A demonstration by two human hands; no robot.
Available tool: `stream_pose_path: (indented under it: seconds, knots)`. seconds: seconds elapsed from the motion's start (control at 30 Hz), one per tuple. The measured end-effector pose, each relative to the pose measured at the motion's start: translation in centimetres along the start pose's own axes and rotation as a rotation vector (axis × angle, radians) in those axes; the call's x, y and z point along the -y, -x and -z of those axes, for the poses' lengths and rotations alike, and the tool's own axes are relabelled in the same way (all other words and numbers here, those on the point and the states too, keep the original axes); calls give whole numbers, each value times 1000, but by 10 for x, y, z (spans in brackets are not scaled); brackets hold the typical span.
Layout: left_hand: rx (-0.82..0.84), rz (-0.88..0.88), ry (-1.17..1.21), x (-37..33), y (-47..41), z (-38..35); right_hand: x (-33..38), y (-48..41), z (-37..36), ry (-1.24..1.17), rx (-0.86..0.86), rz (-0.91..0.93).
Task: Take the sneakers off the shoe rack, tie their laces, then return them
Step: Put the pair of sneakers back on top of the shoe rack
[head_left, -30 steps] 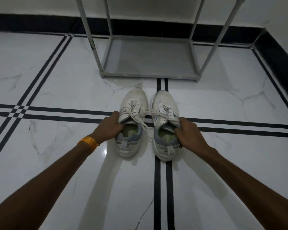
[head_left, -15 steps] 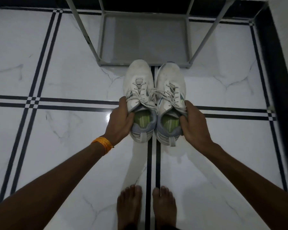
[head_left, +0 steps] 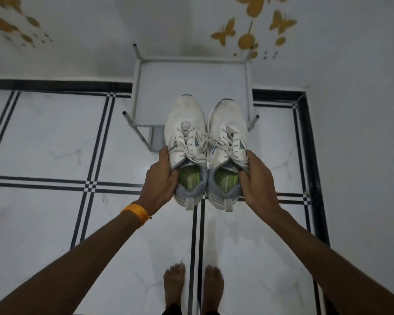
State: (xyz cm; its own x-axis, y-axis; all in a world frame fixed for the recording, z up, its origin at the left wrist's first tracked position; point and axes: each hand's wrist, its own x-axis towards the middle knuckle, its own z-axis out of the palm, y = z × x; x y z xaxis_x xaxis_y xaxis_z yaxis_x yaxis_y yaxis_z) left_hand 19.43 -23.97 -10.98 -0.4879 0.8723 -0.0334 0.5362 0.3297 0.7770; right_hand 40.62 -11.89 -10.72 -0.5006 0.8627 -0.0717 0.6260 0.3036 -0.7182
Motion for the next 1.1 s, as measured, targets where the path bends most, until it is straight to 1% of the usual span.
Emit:
stream_pose_path:
  seconds: [0.1,0.23,0.4,0.5,0.67,0.77,0.93,1.07,1.1]
  knots:
    - [-19,-10,-16,-22,-44,19,25,-43,23,8,1,23]
    - [0,1,-27,-17,-108,29,32,-104,20,27,28,17]
    - [88,41,-45,29,-193,21,20,-188,-20,31,53,-66]
    - [104,58,-86,60,-238,9,13,-234,-47,83,66,-111]
    - [135,86,-56,100,-288,-12,-1,-292,-77,166,108,-156]
    - [158,127,-81,113,-311,-19,-7,-316,-90,197,135,-139]
    - [193,106,-140,137,-335,-25,-25,-339,-111,222,155,-116]
    - [175,139,-120,140,-343,-29,-31,-343,-117,196,175,-154]
    - [190,154,-156,135,-341,-27,-28,-342,-115,207,207,-162]
